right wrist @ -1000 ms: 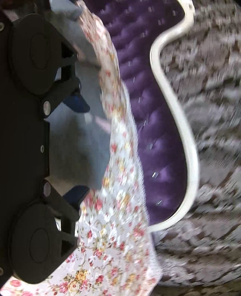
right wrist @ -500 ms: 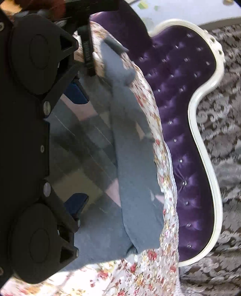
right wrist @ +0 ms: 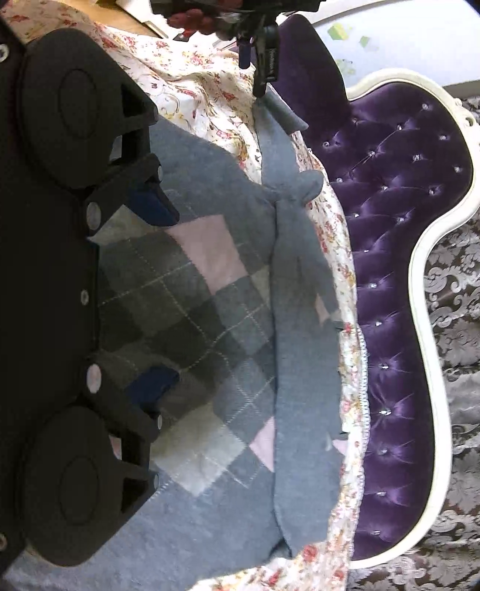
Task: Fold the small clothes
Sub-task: 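Move the left gripper to the other sleeve cuff and grasp it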
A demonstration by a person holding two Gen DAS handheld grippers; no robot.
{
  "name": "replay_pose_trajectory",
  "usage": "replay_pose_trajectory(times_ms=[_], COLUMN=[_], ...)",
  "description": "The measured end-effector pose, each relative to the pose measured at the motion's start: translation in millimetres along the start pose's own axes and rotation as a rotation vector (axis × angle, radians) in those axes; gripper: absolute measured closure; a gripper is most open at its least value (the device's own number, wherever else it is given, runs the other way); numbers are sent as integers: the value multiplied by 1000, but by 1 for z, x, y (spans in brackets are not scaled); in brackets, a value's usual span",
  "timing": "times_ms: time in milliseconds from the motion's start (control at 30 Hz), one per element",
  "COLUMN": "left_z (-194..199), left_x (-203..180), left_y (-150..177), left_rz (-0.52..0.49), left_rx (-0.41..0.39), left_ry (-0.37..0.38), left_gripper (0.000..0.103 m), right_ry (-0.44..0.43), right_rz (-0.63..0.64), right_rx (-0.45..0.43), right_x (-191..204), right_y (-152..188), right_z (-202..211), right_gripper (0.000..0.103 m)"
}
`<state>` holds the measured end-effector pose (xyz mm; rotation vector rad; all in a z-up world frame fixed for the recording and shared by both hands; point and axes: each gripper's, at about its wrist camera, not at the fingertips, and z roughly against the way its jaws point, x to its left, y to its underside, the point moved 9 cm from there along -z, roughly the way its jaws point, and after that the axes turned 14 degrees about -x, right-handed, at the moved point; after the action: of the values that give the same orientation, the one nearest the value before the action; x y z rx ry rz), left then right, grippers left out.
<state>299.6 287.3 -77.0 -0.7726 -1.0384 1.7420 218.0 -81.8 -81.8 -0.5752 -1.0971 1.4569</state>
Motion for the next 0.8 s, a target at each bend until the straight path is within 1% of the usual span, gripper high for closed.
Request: replay_pose_trajectory(times_ms=[100,300,467,633,700,800], left_z=[-16,-39,-63,-88,-92,-99], left_x=[19,44,50,56,59,58], left_y=[-14,-35,-32,-18,-18,-22], left_rz=[44,69,97,123,135,127], left_rx=[-12,-42,-5,57,48,48], left_ry=[-30,-65,-66,-95,-107,-100], left_gripper=[33,33,33,34,34,34], right_ry=[5,10,9,3,-3,-22], right_rz=[-9,71,87,105,119,128], right_rx=[7,19,29,44,46,48], right_x=[-1,10,12,16,19,24], right_y=[4,9,10,8,7,5], right_z=[-1,-4,-4,-3,-2,2], right_gripper=[17,11,10,10,11,11])
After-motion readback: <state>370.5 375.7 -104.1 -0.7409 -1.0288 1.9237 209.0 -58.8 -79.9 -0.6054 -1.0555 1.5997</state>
